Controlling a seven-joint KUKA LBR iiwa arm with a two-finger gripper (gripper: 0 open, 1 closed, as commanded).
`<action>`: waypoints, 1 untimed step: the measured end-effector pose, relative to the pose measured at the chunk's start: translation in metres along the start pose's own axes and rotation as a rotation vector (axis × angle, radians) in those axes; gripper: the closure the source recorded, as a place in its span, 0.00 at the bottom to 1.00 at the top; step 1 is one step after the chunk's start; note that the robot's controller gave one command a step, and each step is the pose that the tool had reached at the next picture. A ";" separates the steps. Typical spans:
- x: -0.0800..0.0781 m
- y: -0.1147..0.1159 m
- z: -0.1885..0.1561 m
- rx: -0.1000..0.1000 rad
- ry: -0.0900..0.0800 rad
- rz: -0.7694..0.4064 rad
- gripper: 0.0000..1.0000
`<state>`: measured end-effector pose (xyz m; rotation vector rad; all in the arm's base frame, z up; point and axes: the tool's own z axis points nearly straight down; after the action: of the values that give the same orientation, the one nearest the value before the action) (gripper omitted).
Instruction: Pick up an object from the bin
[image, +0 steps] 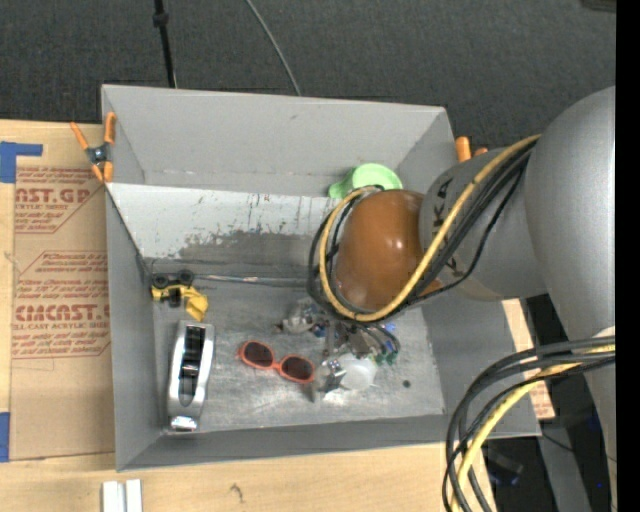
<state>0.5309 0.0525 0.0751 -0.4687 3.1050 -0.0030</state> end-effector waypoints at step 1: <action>-0.028 0.028 -0.001 -0.001 -0.002 -0.018 1.00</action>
Offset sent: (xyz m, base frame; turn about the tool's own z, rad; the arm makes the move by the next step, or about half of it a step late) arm 0.0000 0.0000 0.0000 0.0000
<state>0.5493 0.0871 0.0760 -0.4961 3.0992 -0.0010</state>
